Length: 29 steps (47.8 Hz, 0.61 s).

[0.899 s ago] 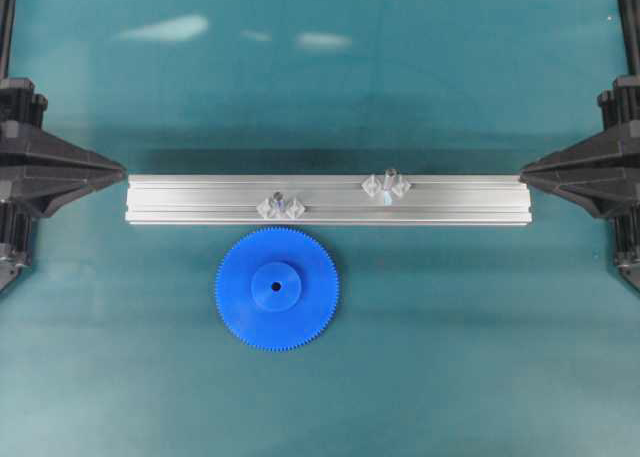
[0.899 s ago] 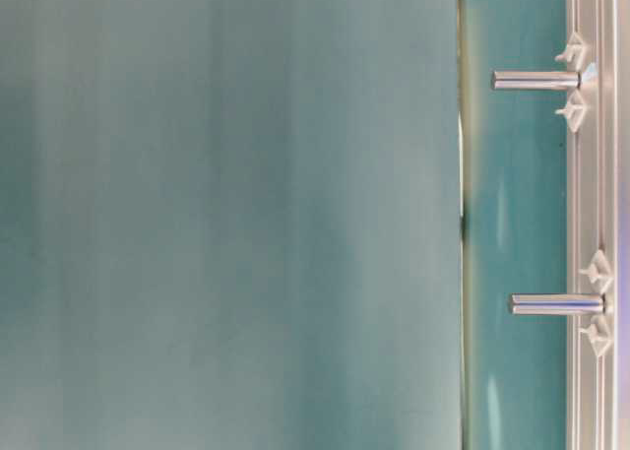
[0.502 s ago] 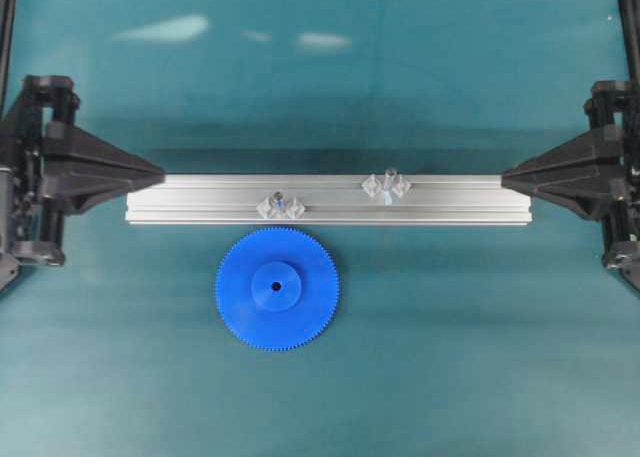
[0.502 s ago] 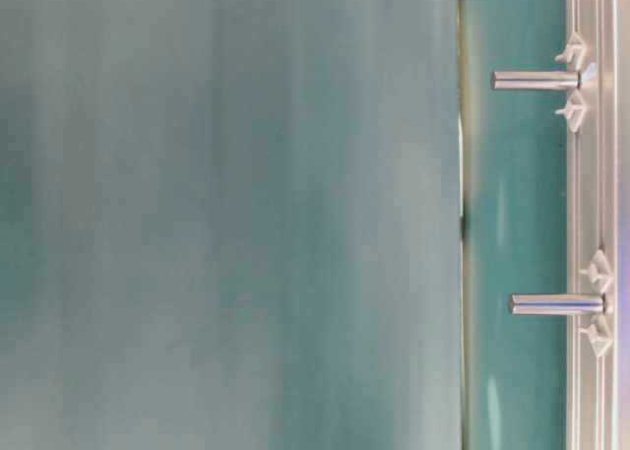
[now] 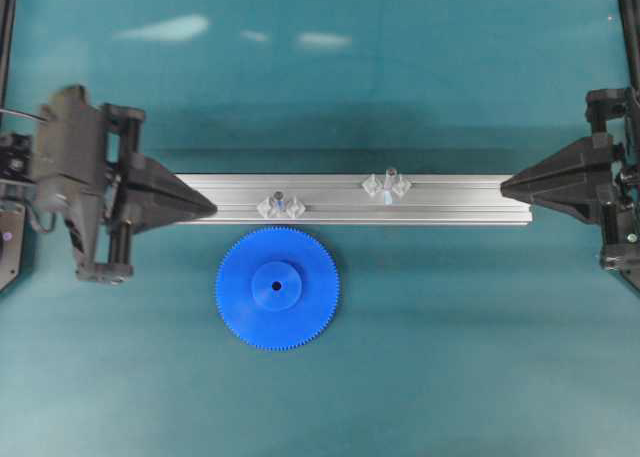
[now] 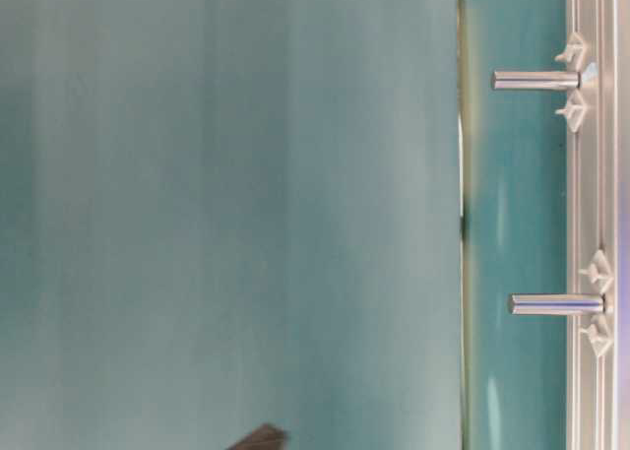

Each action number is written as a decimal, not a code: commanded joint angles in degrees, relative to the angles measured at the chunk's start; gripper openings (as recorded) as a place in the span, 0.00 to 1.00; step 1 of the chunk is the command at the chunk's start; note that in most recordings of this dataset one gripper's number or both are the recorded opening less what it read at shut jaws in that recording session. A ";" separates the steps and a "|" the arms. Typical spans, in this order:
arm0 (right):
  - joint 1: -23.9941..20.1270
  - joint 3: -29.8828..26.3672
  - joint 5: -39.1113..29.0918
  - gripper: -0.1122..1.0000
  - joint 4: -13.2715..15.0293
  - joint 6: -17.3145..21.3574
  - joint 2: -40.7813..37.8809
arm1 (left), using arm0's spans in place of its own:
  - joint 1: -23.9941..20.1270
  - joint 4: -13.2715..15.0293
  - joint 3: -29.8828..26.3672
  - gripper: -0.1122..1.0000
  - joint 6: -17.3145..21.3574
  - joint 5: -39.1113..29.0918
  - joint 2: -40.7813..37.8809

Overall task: Insert the large gear onto the shaft.
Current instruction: 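Move the left gripper over the large blue gear's hub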

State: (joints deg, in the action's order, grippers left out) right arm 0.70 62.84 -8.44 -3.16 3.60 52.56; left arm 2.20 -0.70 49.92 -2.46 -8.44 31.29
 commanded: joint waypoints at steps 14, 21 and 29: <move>0.35 -1.58 -4.31 0.20 -0.09 0.53 -0.44 | 2.90 -0.18 -6.06 0.10 -0.35 -3.69 -8.79; 0.44 -1.23 -4.48 0.20 0.00 0.53 -0.53 | 3.34 -0.18 -8.00 0.10 -1.05 -3.69 -13.80; 0.44 -1.05 -4.48 0.20 -0.09 0.53 -0.53 | 3.34 -0.18 -10.55 0.10 -3.78 -3.69 -18.28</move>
State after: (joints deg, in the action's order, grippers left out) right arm 0.97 62.75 -13.18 -3.16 3.69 52.47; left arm 5.27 -0.79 41.66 -5.45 -12.39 14.06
